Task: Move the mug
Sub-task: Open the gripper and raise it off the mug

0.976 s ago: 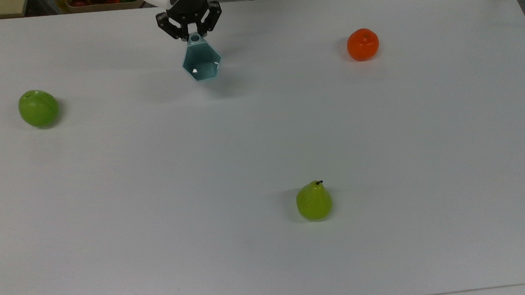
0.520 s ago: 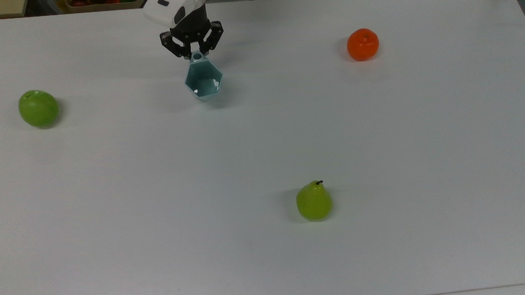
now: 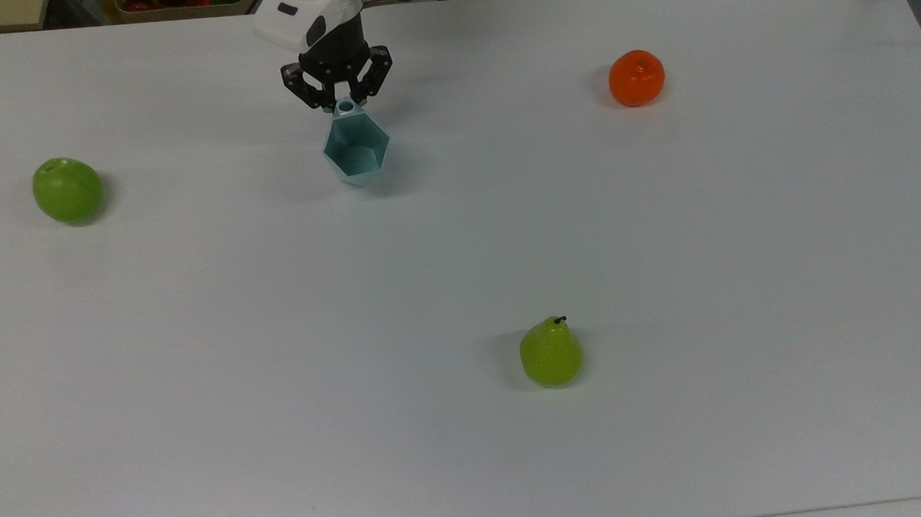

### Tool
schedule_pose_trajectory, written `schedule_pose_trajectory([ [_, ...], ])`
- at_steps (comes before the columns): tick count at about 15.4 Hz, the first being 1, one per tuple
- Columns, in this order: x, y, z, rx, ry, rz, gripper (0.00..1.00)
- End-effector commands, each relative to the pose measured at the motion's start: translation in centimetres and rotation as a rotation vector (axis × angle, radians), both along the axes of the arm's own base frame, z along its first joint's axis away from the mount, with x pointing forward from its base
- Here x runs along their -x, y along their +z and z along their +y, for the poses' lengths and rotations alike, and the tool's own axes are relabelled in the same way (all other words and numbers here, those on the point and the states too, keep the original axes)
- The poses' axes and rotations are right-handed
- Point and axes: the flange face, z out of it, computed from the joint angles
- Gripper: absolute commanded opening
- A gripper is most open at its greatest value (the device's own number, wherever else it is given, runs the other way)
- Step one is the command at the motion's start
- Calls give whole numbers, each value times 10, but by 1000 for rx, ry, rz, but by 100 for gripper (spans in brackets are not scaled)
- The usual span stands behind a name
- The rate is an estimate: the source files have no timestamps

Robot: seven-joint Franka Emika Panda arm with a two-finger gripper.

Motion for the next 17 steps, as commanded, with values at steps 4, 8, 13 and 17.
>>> schedule_pose_trajectory([
  [4,9,-18,1,8,14,49,62],
  [8,10,-6,2,8,3,106,100],
  [13,-13,58,13,7,-68,169,100],
  [17,-36,154,31,-24,-171,168,100],
])
